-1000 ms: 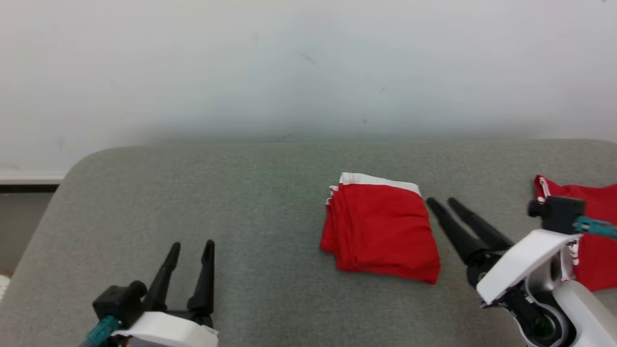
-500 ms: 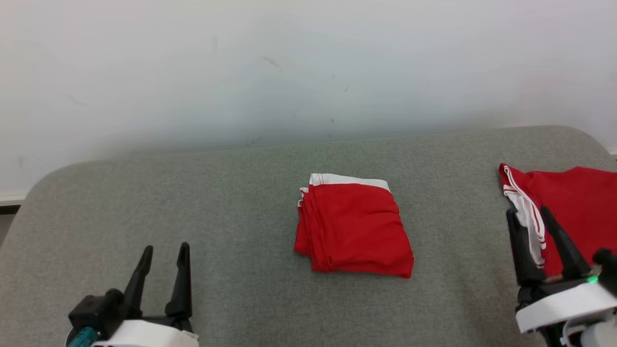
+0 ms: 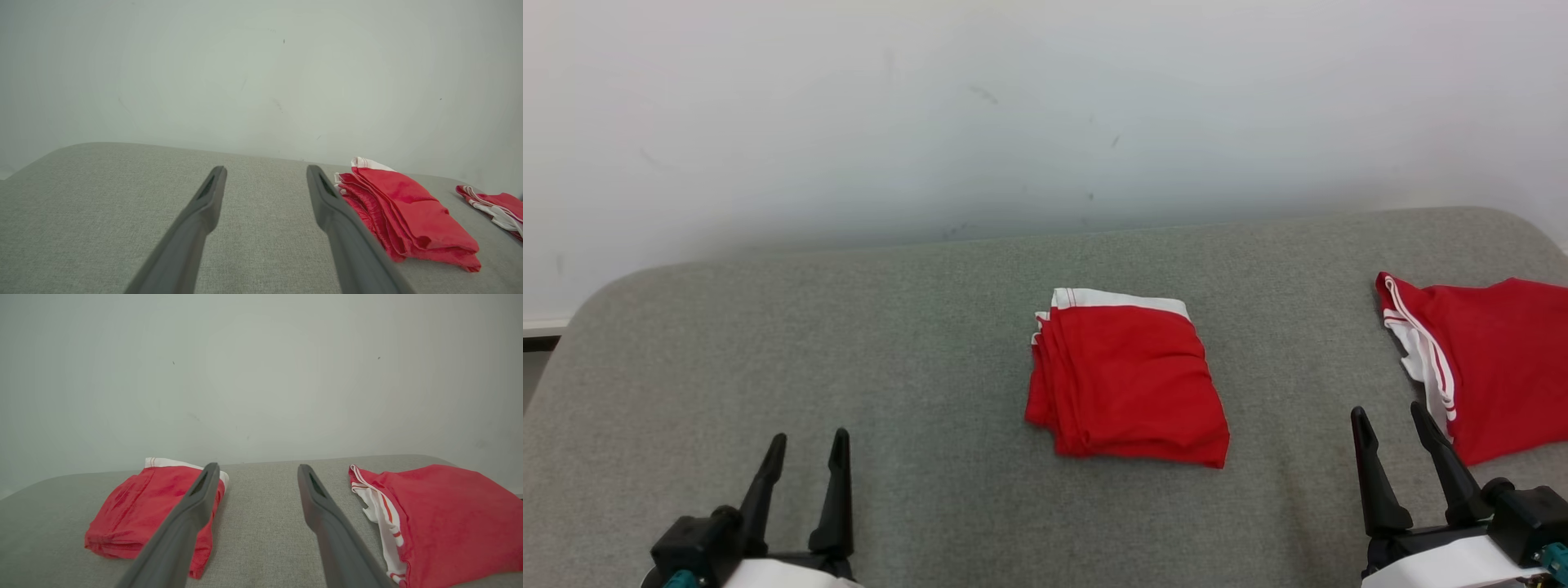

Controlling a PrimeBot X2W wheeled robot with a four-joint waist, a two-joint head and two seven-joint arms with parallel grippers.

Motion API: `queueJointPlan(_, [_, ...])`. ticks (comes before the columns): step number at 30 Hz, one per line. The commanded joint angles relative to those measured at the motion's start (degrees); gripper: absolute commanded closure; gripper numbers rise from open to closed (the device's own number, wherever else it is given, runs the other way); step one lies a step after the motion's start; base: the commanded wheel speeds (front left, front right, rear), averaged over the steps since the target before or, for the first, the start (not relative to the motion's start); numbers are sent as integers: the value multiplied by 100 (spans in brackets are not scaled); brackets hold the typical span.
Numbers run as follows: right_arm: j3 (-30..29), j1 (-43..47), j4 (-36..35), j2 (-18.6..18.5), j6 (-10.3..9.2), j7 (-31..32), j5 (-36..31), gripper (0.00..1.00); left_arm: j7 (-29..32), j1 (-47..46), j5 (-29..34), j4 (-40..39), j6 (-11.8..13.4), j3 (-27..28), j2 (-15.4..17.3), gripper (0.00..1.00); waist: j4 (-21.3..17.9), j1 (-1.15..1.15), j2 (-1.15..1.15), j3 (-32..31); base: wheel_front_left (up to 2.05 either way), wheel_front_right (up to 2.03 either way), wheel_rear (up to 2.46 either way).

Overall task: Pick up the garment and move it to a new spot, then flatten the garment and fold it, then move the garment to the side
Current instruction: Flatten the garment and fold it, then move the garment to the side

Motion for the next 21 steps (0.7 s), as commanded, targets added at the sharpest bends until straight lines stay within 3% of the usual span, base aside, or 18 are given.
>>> queueJointPlan(1, [-16, 55, -6, -8, -1, -13, -33, 0, -5, -6, 26, -32, -12, 20, 5, 0, 7, 0, -1, 12, 0, 0, 0])
queueJointPlan(11, [167, -509, 356, -27, -1, 257, 75, 0, -6, -216, -42, -106, -6, -238, -15, 0, 301, 0, -1, 181, 0, 0, 0])
queueJointPlan(21, [550, -2038, 1646, -101, -1, 1055, 561, 0, -5, -477, -219, -50, -5, -498, 3, 0, 966, 0, -1, 516, 0, 0, 0])
